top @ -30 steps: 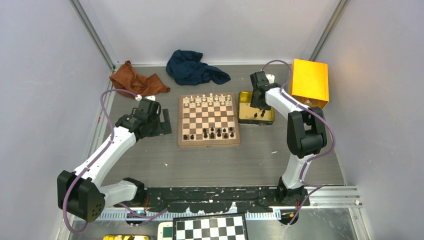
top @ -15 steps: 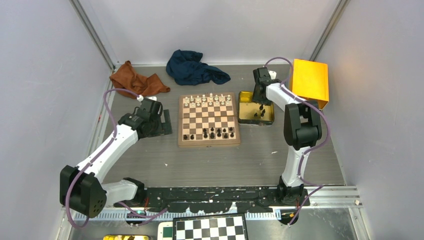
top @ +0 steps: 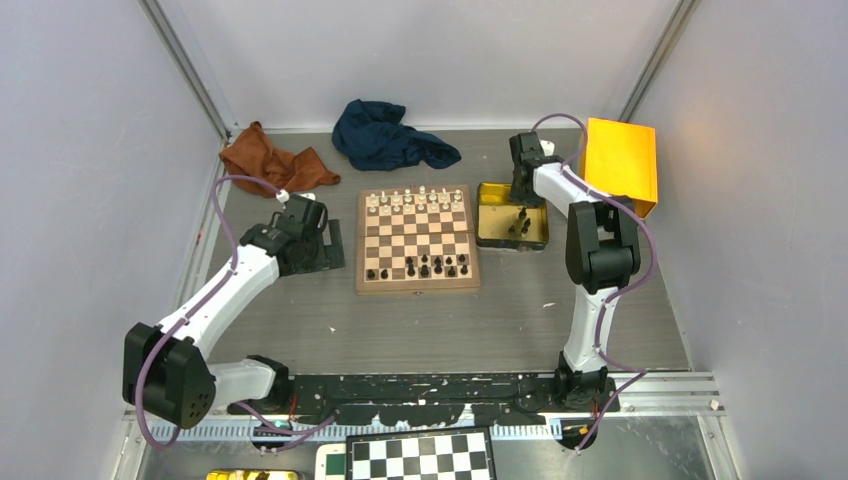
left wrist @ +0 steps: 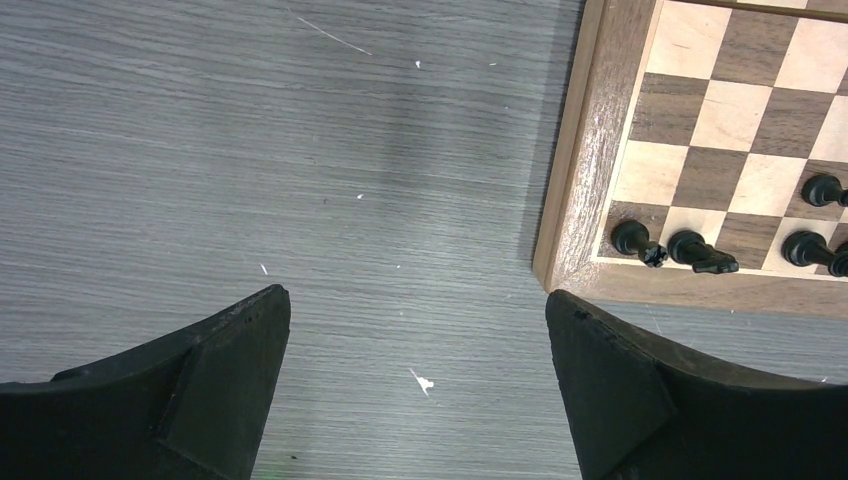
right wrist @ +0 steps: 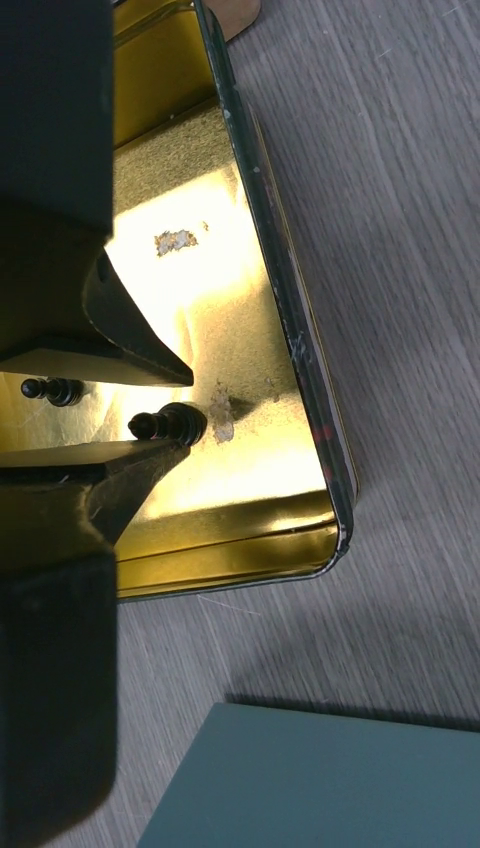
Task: Set up the chess pieces on the board
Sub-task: Pick up the chess piece from the storage box.
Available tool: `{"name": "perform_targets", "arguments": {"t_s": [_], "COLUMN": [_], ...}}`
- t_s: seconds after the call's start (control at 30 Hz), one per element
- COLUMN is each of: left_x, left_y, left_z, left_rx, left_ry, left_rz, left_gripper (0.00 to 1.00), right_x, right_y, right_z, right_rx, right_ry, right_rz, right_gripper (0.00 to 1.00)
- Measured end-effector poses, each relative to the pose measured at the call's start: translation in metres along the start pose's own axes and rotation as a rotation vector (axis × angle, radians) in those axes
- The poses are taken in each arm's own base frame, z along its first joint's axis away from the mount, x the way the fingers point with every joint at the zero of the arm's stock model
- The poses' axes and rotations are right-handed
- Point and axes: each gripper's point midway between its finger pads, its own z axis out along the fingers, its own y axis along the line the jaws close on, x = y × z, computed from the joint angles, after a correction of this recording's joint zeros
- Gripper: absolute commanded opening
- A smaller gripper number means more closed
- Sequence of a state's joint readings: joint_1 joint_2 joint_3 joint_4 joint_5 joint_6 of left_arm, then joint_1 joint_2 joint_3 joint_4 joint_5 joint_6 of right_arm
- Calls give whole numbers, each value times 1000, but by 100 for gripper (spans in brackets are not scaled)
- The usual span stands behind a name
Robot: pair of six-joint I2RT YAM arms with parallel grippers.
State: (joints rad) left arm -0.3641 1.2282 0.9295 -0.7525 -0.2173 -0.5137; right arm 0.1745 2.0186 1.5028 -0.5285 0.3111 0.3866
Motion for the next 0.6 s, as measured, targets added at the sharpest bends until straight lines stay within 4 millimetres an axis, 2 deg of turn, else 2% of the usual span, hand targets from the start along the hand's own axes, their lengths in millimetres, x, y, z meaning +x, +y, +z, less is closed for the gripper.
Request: {"name": "perform_targets", "arguments": {"t_s": [0.6], "left_x": [0], "left_y": [0], "left_z": [2], "left_rx": [-3], "left_ry": [7], "left_rz": [4], "left_gripper": [100], "right_x": [3], "right_y": [2], "right_z": [0], "right_rx": [-14], "right_ry": [13], "right_rz": [0], "right_gripper": [27]}}
